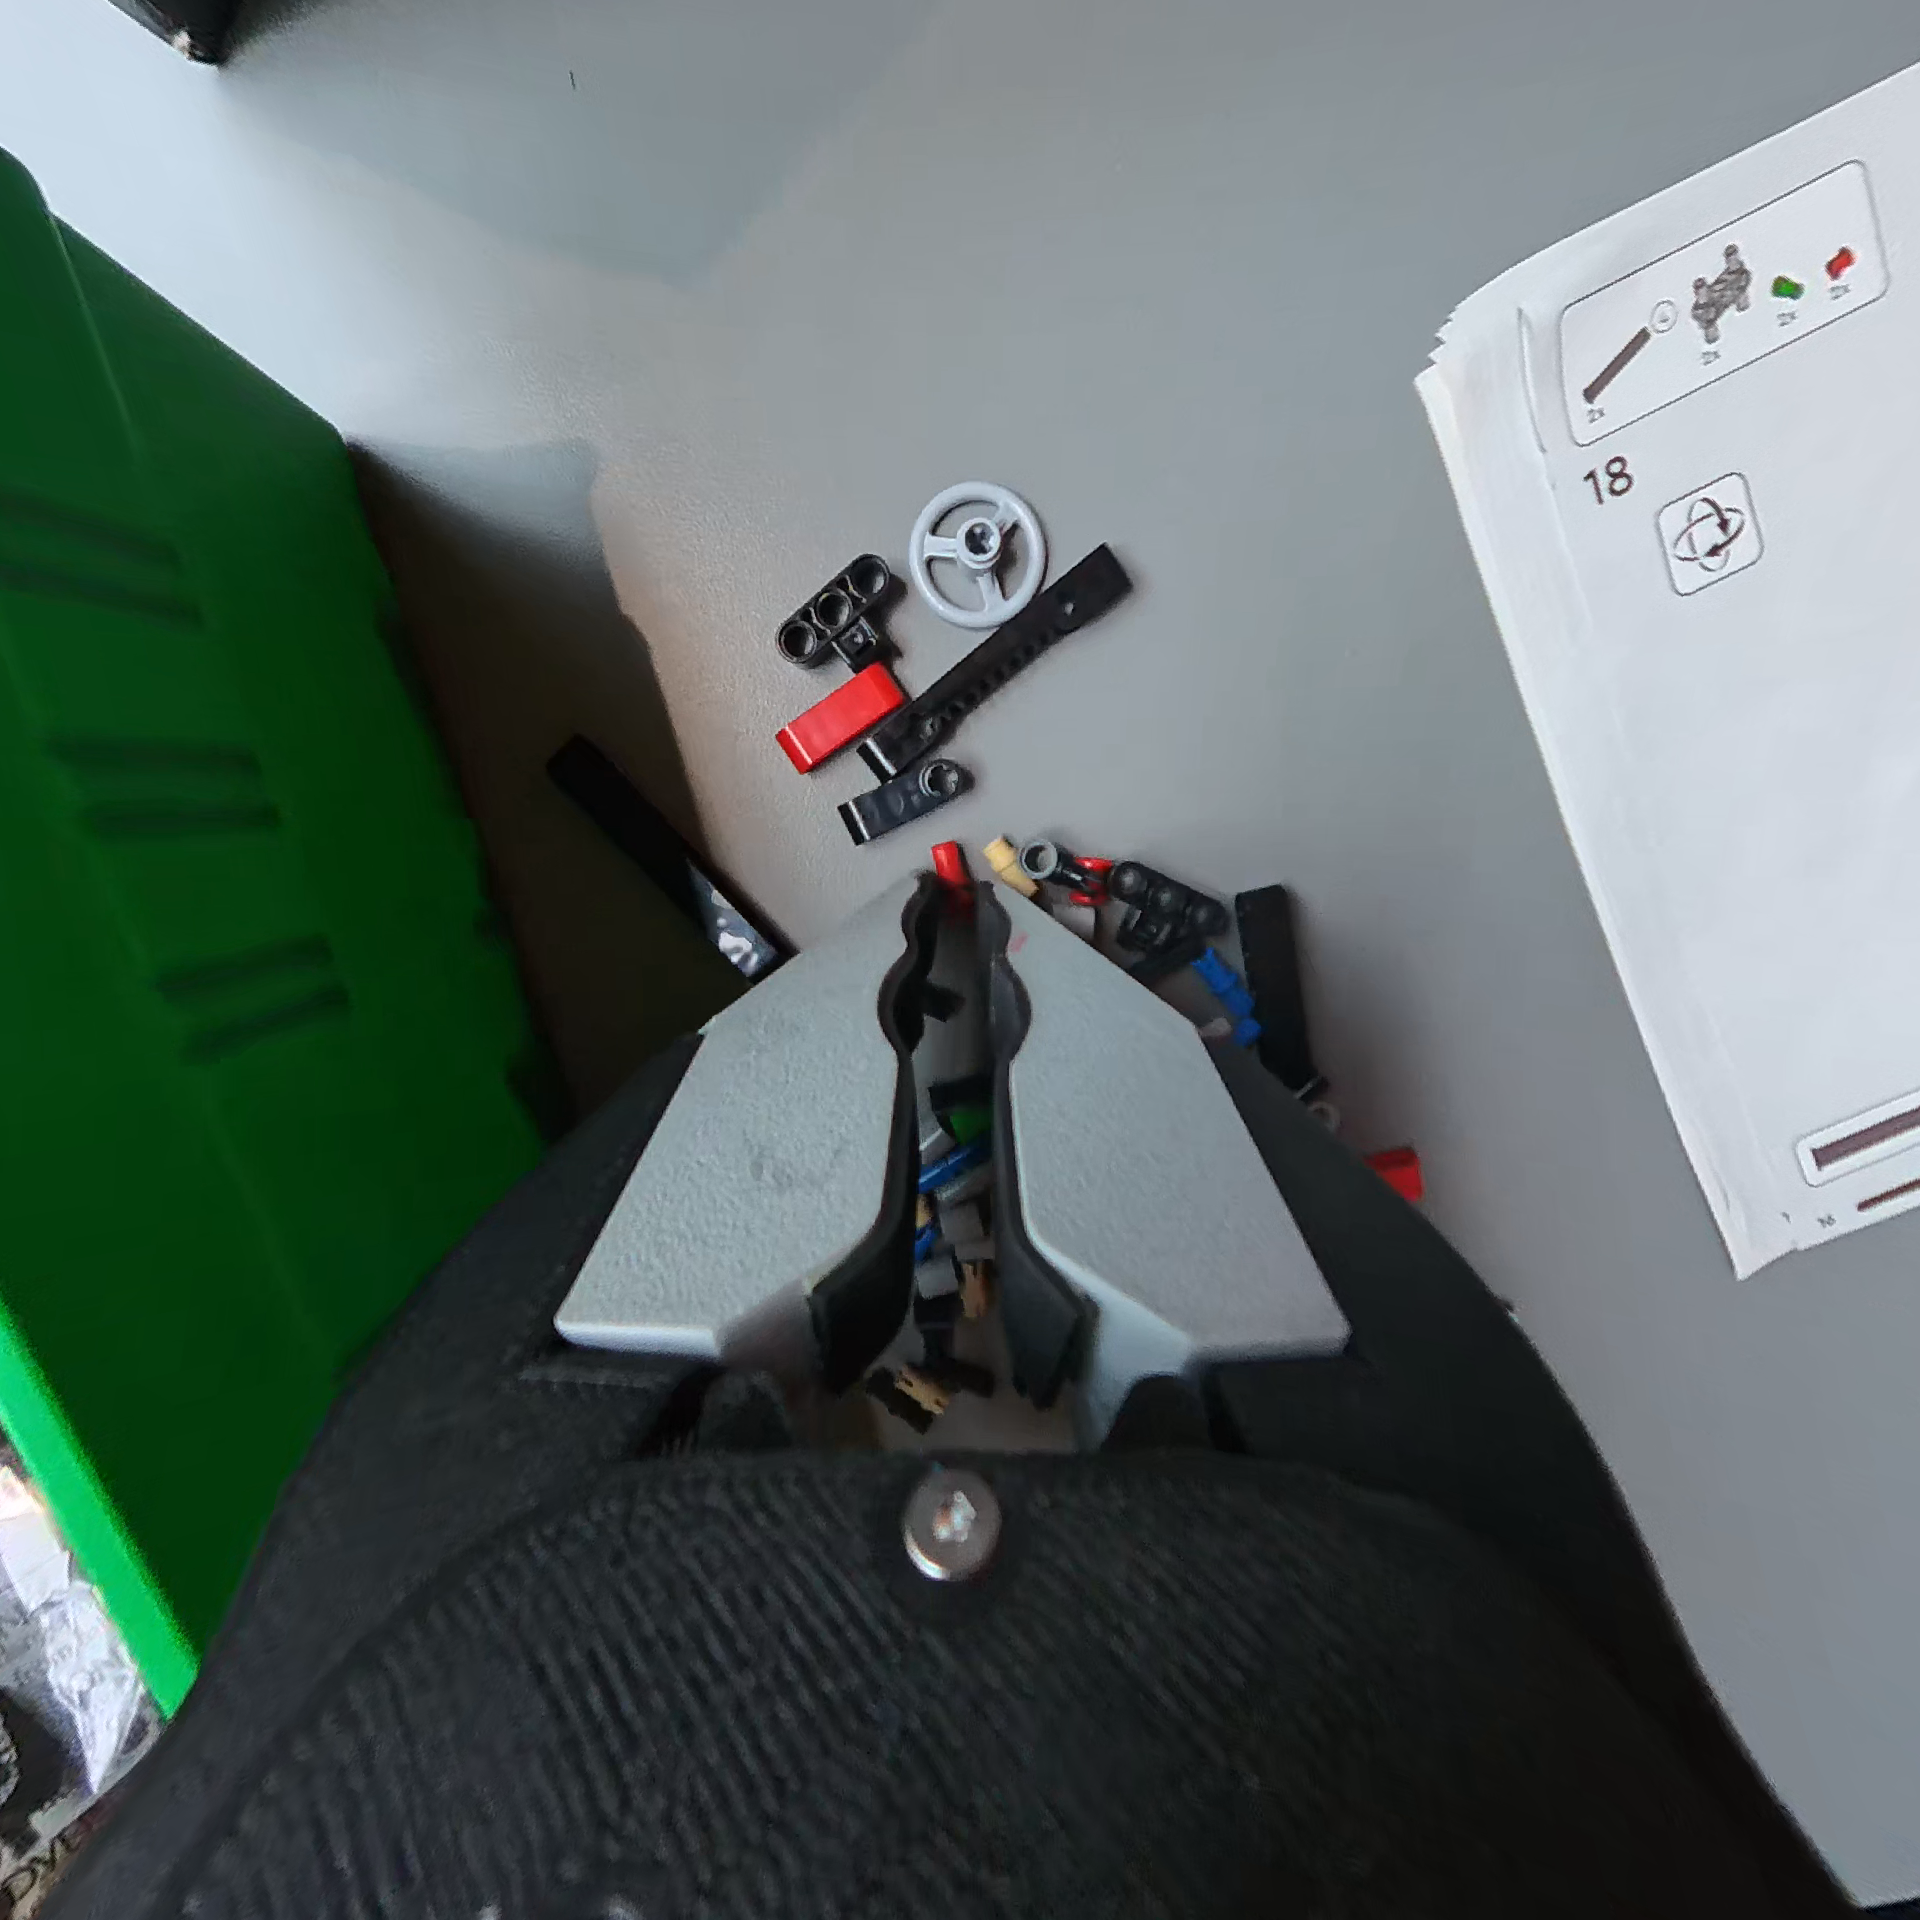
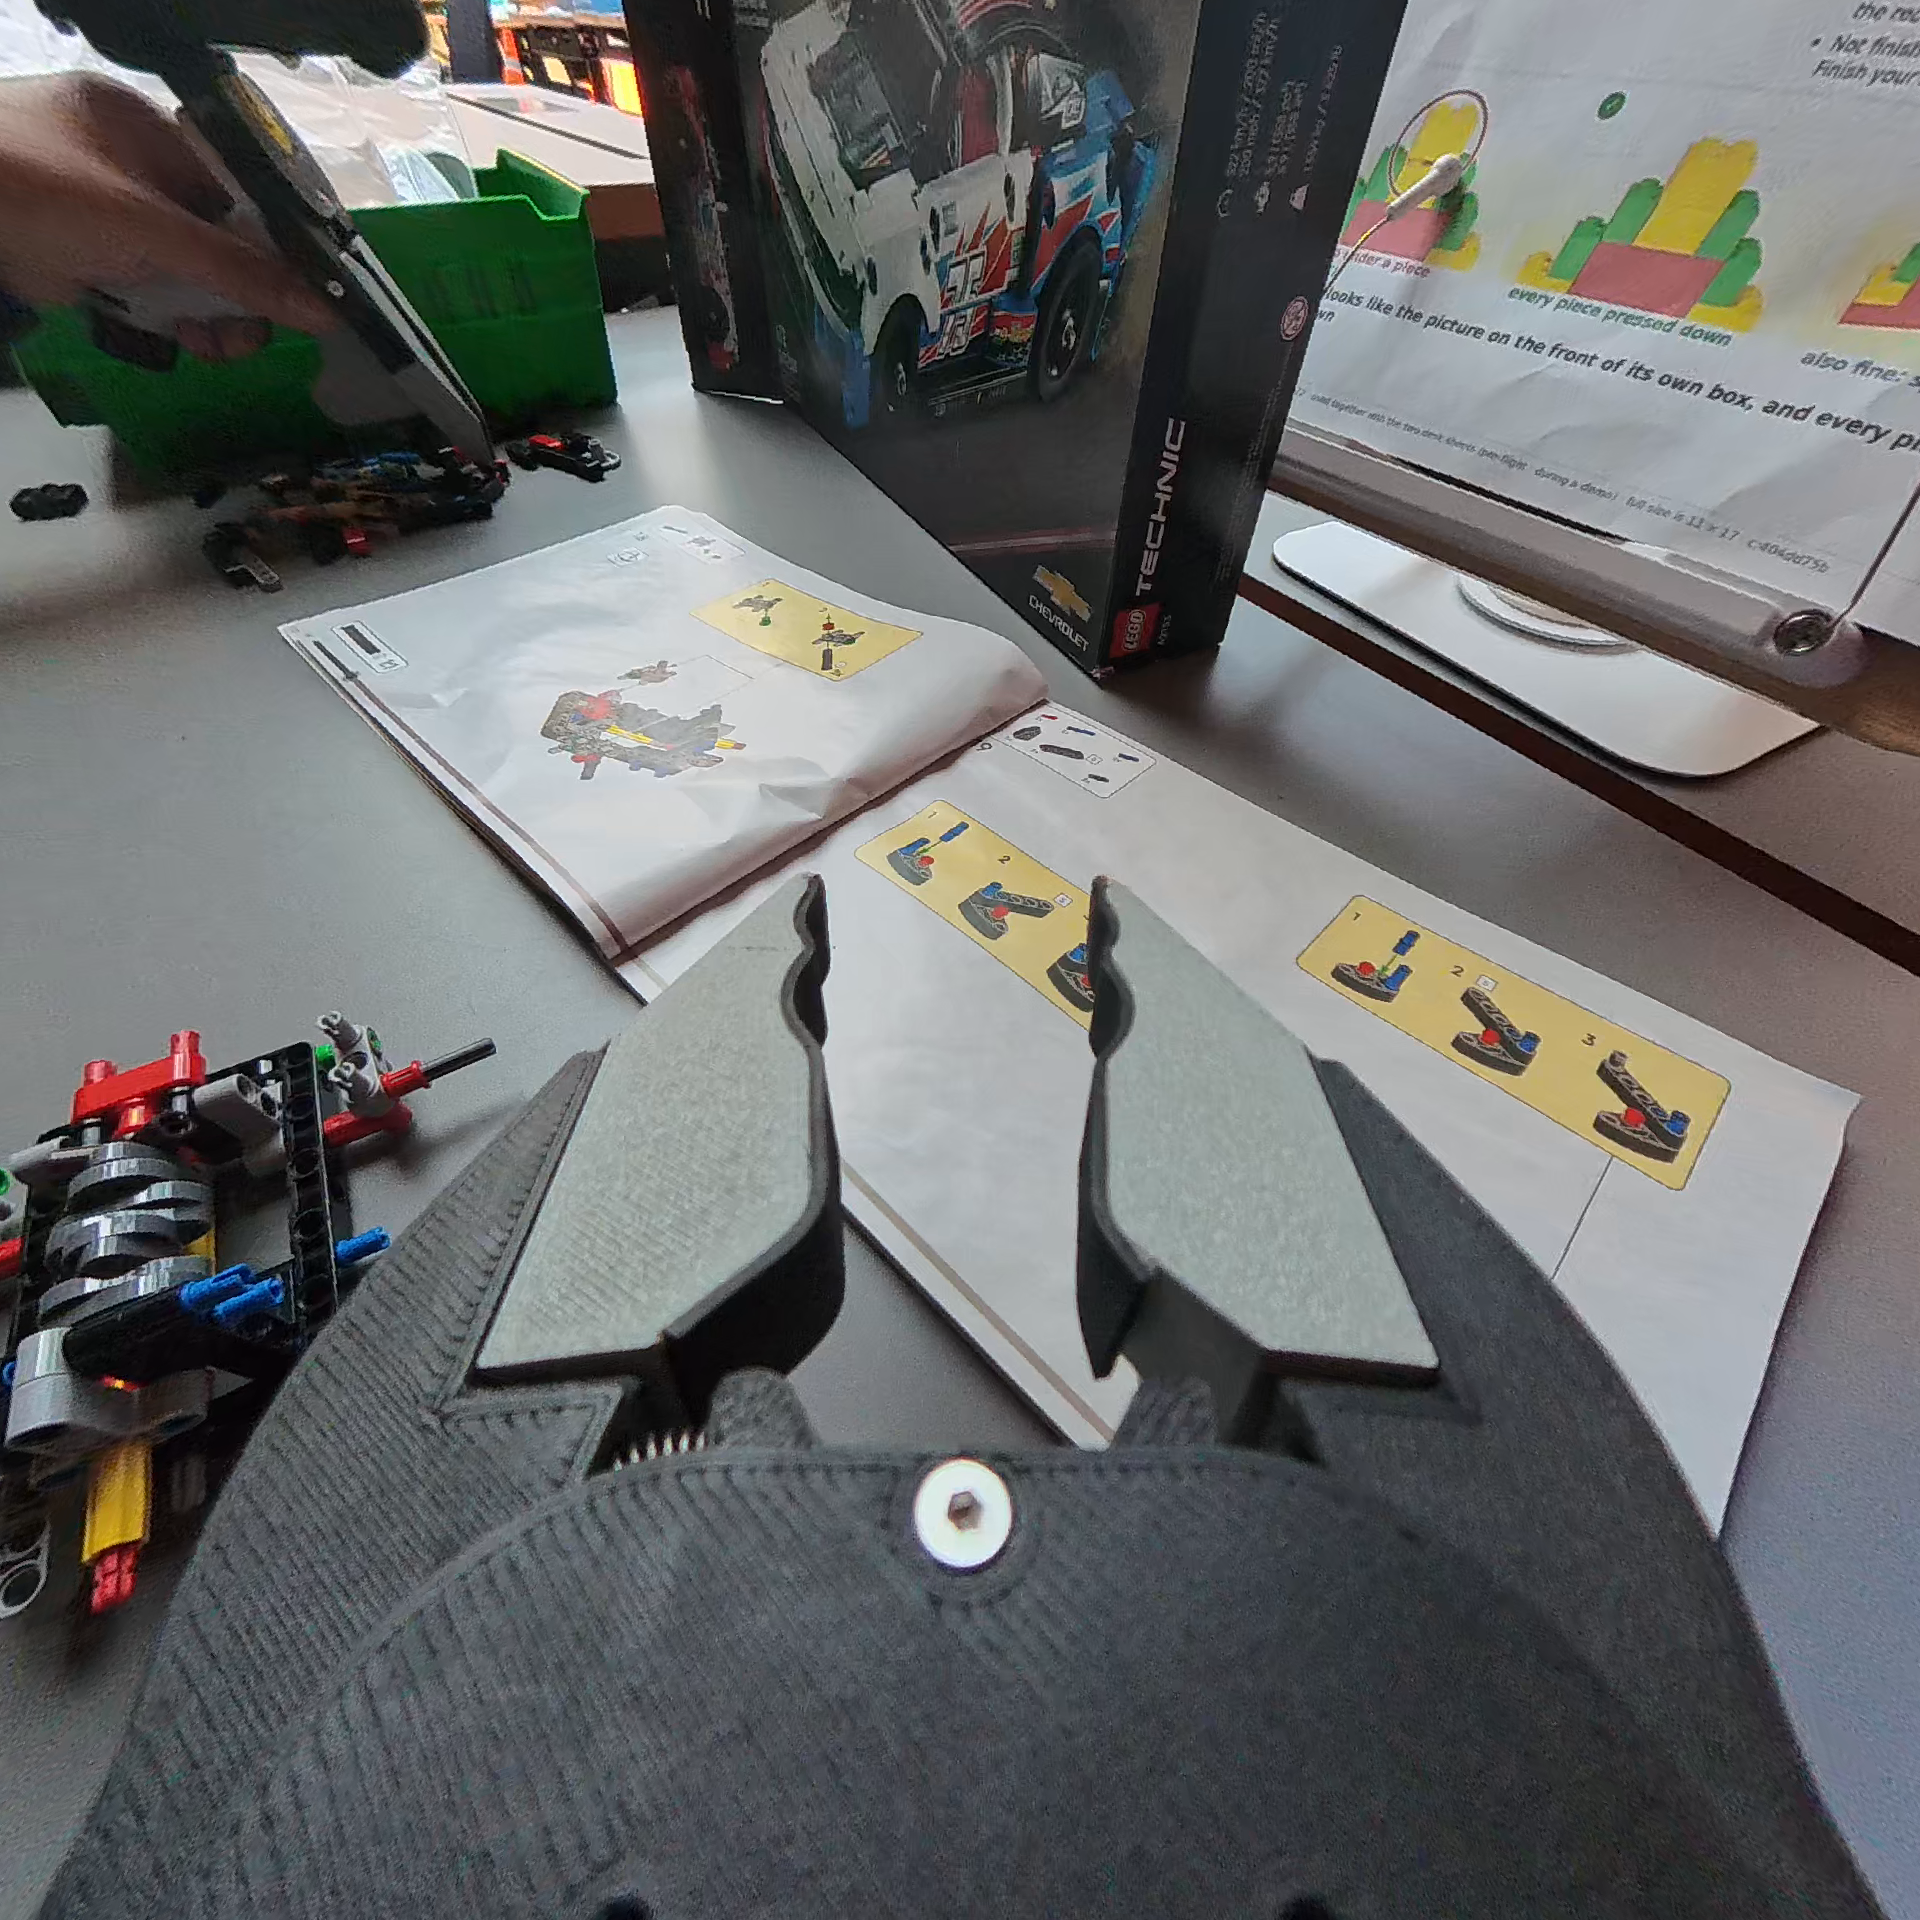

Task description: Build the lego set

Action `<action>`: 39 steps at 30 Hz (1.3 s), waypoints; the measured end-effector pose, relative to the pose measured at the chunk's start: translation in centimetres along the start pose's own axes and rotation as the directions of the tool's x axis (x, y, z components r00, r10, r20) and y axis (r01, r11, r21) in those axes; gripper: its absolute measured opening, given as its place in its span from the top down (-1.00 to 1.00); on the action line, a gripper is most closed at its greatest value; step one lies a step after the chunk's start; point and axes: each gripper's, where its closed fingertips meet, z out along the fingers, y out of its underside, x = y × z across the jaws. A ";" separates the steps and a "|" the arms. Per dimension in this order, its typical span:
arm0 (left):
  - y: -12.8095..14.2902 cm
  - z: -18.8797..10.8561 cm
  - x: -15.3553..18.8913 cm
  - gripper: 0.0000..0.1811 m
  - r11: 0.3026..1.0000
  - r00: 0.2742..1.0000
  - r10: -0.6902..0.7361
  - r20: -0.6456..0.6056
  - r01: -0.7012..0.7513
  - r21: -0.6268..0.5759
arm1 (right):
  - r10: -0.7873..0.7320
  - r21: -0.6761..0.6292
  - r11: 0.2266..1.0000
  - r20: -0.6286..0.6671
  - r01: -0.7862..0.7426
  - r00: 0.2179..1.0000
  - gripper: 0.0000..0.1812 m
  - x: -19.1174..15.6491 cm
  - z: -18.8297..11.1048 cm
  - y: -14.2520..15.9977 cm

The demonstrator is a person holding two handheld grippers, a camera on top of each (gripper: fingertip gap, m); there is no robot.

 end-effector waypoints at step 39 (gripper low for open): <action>7.5 -7.1 18.1 0.86 0.828 0.823 0.561 -0.084 -0.559 0.054 | -0.002 -0.005 1.000 0.016 0.002 1.000 0.49 -0.2 0.1 0.1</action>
